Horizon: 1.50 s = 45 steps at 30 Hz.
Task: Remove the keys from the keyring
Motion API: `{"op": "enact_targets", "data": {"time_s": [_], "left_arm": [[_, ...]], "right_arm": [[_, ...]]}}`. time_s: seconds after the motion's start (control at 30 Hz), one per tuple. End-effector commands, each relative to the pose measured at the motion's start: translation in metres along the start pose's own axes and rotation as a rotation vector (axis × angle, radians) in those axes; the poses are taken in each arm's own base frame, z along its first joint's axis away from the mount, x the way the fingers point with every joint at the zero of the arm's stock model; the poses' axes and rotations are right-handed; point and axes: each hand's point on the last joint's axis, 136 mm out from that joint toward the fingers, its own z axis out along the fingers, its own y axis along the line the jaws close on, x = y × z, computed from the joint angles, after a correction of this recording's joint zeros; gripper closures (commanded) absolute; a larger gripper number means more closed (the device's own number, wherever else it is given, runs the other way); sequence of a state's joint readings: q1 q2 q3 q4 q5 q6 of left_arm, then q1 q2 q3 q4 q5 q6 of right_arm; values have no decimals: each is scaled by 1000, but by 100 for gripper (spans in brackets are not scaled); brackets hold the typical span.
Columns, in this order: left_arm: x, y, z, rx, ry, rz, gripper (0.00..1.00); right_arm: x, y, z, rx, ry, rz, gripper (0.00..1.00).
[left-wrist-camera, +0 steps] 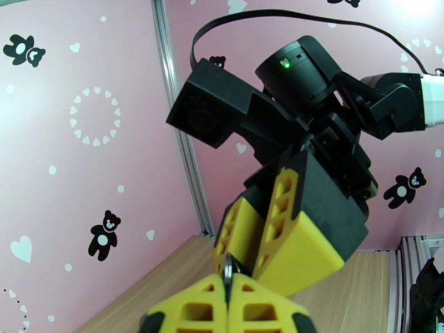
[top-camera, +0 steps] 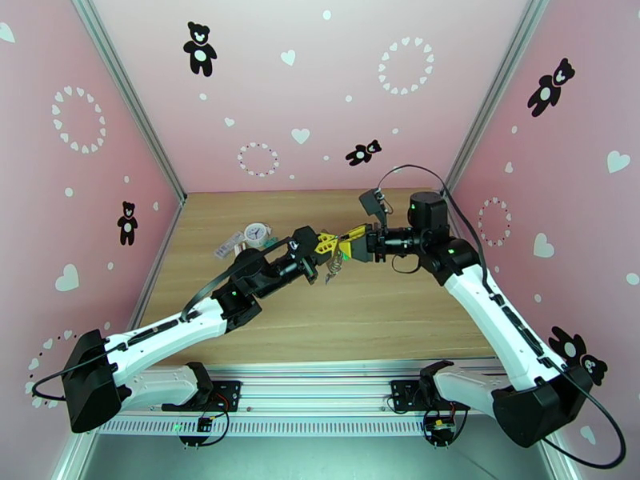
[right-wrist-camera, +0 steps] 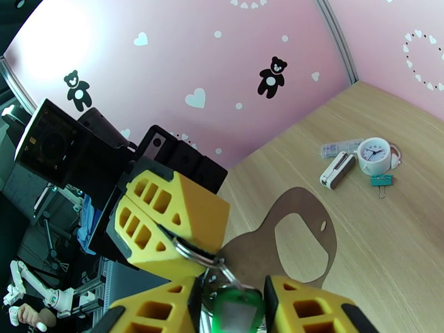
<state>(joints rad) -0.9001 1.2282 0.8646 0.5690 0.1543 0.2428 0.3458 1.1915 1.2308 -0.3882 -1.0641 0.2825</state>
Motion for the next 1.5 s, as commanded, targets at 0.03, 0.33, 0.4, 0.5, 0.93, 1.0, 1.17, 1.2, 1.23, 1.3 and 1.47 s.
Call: {"op": "enact_targets", "data": {"time_s": [0.03, 0.33, 0.4, 0.5, 0.93, 1.0, 1.17, 1.2, 1.23, 1.3, 1.47], "left_arm": [[-16, -3, 3, 20, -51, 10, 100], [-16, -3, 2, 20, -47, 14, 100], [-16, -4, 3, 21, -46, 12, 100], [-16, -3, 2, 16, -48, 15, 100], [-17, 0, 5, 4, -41, 28, 100], [-17, 2, 5, -3, -36, 34, 100], [-17, 3, 5, -15, -28, 50, 100], [-17, 3, 5, -15, -28, 52, 100], [-17, 3, 5, -14, -29, 52, 100], [-18, 2, 6, -7, -31, 51, 100], [-21, 0, 7, 4, -45, 45, 100]], "right_arm": [[-14, 14, -9, 18, -19, -60, 59], [-13, 11, -8, 28, -8, -57, 64], [-12, 10, -8, 34, -6, -56, 66], [-12, 9, -10, 52, -4, -62, 70], [-9, 7, -14, 102, 1, -60, 84], [-9, 8, -15, 105, -2, -61, 86], [-11, 13, -19, 113, -12, -86, 92], [-10, 14, -19, 114, -12, -88, 92], [-11, 15, -20, 114, -14, -91, 93], [-11, 16, -18, 102, -13, -91, 92], [-10, 10, -13, 95, -2, -82, 90]]}}
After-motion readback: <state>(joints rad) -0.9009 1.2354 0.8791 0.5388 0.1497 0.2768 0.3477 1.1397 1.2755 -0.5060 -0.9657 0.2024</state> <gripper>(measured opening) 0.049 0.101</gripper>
